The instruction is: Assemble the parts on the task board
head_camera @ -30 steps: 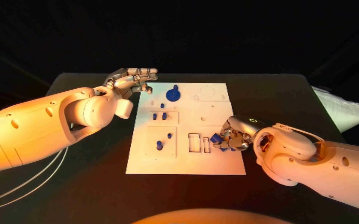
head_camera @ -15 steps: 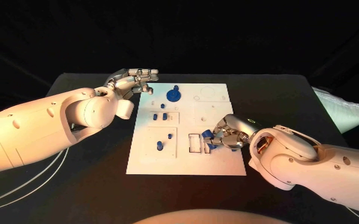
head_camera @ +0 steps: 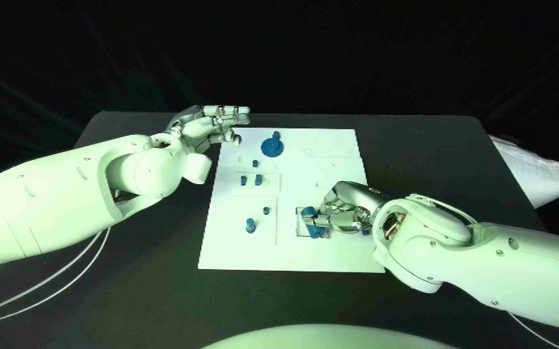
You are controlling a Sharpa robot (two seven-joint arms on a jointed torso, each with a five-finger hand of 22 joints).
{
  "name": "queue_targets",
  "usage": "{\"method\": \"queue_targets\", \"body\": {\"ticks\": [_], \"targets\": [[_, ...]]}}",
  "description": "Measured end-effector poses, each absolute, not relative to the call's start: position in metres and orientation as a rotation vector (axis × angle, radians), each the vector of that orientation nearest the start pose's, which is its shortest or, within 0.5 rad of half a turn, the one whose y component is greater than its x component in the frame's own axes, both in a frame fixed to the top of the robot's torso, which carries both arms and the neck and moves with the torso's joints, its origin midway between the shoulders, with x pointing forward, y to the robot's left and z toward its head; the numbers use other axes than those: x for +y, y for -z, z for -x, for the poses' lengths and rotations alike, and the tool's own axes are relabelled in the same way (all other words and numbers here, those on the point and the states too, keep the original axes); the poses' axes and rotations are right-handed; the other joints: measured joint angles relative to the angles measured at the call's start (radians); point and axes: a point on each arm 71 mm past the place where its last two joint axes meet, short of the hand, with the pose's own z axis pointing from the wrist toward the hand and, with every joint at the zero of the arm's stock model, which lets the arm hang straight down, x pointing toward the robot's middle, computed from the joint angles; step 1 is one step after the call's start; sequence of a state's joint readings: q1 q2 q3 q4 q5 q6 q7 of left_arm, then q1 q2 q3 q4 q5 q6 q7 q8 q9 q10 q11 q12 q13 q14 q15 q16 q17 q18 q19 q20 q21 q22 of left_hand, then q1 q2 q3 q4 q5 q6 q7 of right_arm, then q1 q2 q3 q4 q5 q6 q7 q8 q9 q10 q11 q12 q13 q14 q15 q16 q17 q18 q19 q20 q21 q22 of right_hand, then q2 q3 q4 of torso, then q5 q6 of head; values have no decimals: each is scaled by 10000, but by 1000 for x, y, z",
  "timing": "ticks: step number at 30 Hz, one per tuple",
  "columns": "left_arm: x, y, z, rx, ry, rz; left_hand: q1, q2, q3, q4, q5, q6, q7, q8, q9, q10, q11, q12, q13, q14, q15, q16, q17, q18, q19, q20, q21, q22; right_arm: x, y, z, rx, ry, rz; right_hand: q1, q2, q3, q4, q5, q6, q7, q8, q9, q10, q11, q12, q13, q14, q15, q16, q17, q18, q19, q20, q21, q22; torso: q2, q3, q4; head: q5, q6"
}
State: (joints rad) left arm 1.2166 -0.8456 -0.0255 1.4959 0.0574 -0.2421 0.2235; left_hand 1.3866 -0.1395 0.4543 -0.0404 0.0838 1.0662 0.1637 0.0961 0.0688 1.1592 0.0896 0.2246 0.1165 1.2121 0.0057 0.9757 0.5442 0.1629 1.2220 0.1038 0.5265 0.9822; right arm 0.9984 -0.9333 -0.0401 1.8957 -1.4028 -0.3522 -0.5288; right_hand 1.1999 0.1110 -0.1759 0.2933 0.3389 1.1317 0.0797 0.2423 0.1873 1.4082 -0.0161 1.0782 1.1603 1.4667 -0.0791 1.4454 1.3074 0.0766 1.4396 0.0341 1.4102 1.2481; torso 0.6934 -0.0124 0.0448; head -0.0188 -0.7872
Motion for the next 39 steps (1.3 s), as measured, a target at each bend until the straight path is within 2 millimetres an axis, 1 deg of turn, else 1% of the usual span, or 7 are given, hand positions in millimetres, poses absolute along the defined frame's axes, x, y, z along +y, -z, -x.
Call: {"method": "queue_targets", "body": {"ticks": [4,8,12,19,26,35,39], "targets": [[215,179,-498,15512,15224,12541,0,0,-27,27,0,0,0,0,0,-13,13,0,0,0,0,0,0,0,0,0,0,-10,-160,243,-375,19830,-5956,-1288,-419,140,-320,-22,-371,214,-174,87,156,71,-67,-2,25,2,-6,0,0,0,0,0,0,0,-2,1,-3,11,-17],[214,179,-498,15519,15231,12539,0,0,-55,-1,0,0,0,0,0,-13,13,0,-1,0,0,0,0,0,0,0,0,-12,-159,244,-376,19820,-5793,-1178,-1307,-58,-993,-37,-2096,386,-280,88,234,31,-27,-272,-7,-19,-55,0,-1,1,-38,-38,-1,-20,-2,2,-9,22,-30],[214,179,-498,15527,15237,12538,0,0,-55,-1,0,0,0,0,0,-13,13,0,-2,0,0,0,1,1,0,0,0,-12,-159,244,-376,19739,-5638,-1041,-1912,-287,-1395,-17,-2804,274,-244,88,307,-64,-20,-496,-92,-19,-55,-110,-2,0,-38,-37,-1,-82,-6,8,-16,26,-33],[214,179,-498,15542,15250,12535,0,0,-55,-1,0,0,0,0,0,-13,13,0,0,0,0,0,1,1,0,0,0,-12,-159,242,-375,19569,-5519,-793,-2027,-506,-1419,-44,-2763,270,-242,89,380,-67,-25,-575,-107,-19,-54,-118,7,1,-38,-37,-1,-103,-9,14,-22,27,-35],[214,179,-498,15564,15260,12538,0,0,-55,-1,0,0,0,0,0,-13,13,0,6,0,0,0,-7,1,0,0,0,-11,-157,240,-374,19457,-5589,-560,-25,-538,-921,-926,-2246,226,-224,89,534,-66,-25,-575,43,-20,-53,-118,6,1,-38,-37,-1,-80,-6,17,-24,27,-38],[214,180,-497,15602,15273,12570,0,0,-55,-1,0,0,0,0,0,-12,13,0,5,0,1,0,-13,2,0,0,0,-11,-152,234,-375,19052,-5721,-93,1160,-442,-628,-1504,-2442,201,-239,133,673,-4,-9,-575,201,-16,-46,-118,5,1,-36,-39,-1,102,-5,8,-9,35,-75],[214,180,-497,15610,15271,12585,0,0,-55,-1,0,0,0,0,0,-12,13,0,4,0,0,0,-13,0,0,0,0,-10,-150,237,-375,19050,-5714,51,1679,-174,-373,-1781,-2503,190,-230,115,649,43,-59,-575,272,-18,-48,-78,4,1,-1,-73,-2,129,-5,8,-7,42,-80]]}}
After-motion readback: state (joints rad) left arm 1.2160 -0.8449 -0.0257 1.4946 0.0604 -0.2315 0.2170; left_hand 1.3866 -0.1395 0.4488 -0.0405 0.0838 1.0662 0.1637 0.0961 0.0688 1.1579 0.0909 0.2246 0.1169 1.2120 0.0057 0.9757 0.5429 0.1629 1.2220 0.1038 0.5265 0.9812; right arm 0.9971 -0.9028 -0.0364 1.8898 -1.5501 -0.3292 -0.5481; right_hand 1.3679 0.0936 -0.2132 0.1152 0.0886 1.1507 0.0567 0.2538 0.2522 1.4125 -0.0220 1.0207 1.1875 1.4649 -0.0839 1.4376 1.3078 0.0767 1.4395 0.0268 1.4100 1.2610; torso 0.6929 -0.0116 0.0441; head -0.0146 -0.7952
